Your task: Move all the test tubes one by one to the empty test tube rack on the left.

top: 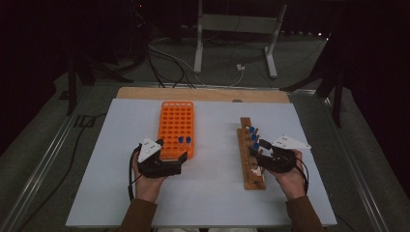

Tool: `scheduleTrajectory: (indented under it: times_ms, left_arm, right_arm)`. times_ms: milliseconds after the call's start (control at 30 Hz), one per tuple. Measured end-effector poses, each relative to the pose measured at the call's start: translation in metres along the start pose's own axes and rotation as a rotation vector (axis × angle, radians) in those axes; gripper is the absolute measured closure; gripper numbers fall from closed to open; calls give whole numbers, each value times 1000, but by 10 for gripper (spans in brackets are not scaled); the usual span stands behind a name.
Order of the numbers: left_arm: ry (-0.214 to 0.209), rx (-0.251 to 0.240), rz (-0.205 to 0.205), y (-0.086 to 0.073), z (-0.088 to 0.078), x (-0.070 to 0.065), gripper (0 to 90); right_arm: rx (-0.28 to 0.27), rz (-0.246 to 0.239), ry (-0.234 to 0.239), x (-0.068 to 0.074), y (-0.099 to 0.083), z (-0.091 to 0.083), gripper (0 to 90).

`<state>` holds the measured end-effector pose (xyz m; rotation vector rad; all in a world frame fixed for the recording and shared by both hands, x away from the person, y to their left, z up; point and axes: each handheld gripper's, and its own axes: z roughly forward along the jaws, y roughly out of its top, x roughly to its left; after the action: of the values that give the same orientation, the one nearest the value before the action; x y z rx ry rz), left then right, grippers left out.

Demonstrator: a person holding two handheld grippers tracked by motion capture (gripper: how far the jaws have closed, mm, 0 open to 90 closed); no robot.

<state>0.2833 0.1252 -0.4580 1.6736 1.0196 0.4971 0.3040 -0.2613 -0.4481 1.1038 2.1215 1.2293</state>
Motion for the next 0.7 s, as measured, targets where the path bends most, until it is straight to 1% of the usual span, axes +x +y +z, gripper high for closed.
scheduleTrajectory:
  times_ms: [133,300,433,567,700]
  left_arm:
    - [-6,6,9,0,1,-2,15]
    - [-13,2,-2,0,1,-2,15]
    - [-16,-2,-8,1,1,-1,15]
    - [-16,-4,-9,1,1,-1,15]
    - [-18,-3,-6,1,1,-2,15]
  right_arm:
    - [17,-4,-9,0,-1,7,579]
    - [26,-1,1,0,-4,13,661]
    - [34,-17,-8,1,-4,16,703]
    - [34,-18,-11,1,-4,17,752]
    - [38,-22,-10,2,-4,16,760]
